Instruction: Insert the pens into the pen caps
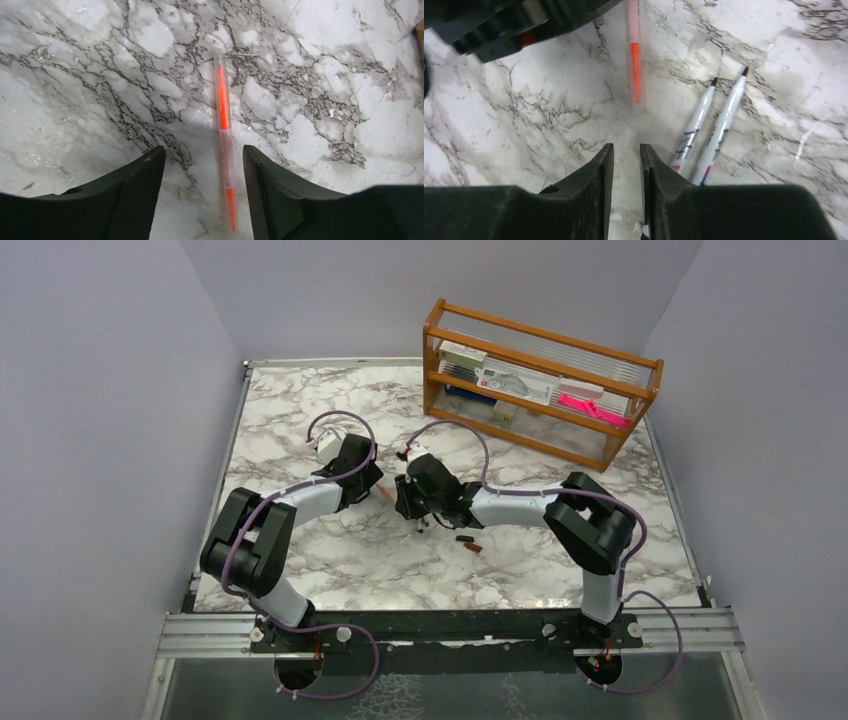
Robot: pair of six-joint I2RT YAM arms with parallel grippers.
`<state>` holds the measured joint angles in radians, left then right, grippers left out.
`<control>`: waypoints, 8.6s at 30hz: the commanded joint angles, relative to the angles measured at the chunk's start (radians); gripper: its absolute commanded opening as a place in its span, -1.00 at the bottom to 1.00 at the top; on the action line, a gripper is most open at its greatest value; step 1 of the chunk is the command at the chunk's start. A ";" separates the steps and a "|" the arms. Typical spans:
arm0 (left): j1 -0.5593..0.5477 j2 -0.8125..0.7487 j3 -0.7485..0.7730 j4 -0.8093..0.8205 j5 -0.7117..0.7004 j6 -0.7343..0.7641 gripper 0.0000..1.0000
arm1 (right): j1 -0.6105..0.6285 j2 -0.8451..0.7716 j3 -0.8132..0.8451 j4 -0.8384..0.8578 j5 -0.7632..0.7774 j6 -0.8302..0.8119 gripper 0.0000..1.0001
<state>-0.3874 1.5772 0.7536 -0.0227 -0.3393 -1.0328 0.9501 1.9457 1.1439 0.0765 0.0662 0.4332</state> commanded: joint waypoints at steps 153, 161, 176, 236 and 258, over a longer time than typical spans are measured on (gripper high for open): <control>-0.167 -0.329 0.065 0.592 0.778 0.095 -1.00 | -0.129 -0.807 -0.436 0.203 -0.212 0.148 -0.49; -0.184 -0.371 0.006 0.605 0.747 0.078 -0.32 | -0.130 -0.823 -0.441 0.254 -0.233 0.155 -0.98; -0.220 -0.400 -0.047 0.606 0.730 0.068 -0.85 | -0.129 -0.817 -0.420 0.273 -0.224 0.167 -0.98; -0.203 -0.254 0.147 0.206 1.098 0.703 -1.00 | -0.129 -0.792 -0.781 -0.076 -0.068 0.233 -0.98; -0.203 -0.255 0.133 0.189 1.084 0.706 -1.00 | -0.206 -0.604 -0.633 -0.088 0.029 0.142 -0.98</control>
<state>-0.5911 1.3334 0.8921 0.1570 0.7540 -0.3420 0.7673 1.3205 0.4721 -0.0223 0.0532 0.6205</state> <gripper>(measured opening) 0.137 0.012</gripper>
